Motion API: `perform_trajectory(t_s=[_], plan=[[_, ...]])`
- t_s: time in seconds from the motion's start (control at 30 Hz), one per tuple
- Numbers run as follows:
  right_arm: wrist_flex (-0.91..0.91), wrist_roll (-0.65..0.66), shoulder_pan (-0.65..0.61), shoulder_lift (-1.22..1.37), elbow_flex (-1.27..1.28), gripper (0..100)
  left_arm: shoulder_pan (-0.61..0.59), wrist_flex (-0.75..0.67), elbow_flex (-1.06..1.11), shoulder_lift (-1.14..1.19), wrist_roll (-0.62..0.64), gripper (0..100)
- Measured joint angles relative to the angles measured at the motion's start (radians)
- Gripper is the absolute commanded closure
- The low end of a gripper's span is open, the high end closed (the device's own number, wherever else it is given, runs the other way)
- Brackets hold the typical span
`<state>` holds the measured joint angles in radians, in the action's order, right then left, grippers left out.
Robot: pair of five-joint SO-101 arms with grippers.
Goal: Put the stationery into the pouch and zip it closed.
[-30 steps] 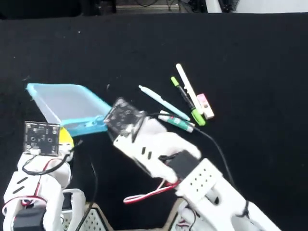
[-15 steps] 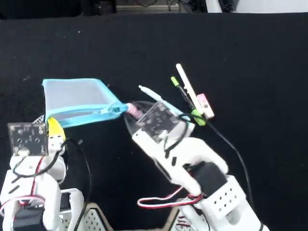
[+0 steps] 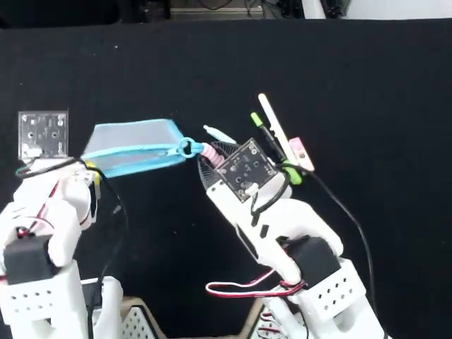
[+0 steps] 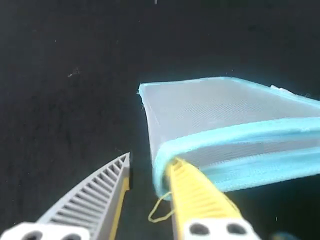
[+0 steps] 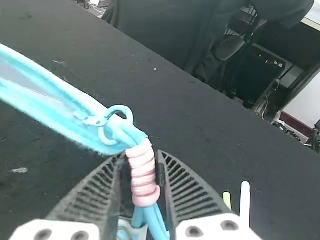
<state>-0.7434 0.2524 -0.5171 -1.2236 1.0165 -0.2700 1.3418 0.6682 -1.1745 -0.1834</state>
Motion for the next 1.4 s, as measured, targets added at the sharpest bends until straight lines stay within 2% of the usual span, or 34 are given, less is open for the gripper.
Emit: perform_trajectory(t_s=[0.3,0.57,0.67,0.77,1.03,1.4], plan=[[0.000,0.000,-0.017,0.000,0.000,98.8,0.000,0.009,-0.029,0.037,-0.002,89],[-0.002,0.000,-0.034,0.000,0.000,98.8,-0.009,-0.143,0.100,0.037,-0.003,90],[-0.002,0.000,-0.034,0.000,0.000,98.8,-0.011,-0.172,0.129,0.037,-0.002,97],[-0.002,0.000,-0.034,0.000,0.000,98.8,-0.009,-0.173,0.135,0.037,0.002,97],[-0.002,0.014,-0.035,0.000,0.000,98.8,-0.008,-0.173,0.127,0.038,0.121,97],[-0.002,0.046,0.046,0.000,0.000,98.8,-0.006,-0.212,0.135,0.038,0.133,97]])
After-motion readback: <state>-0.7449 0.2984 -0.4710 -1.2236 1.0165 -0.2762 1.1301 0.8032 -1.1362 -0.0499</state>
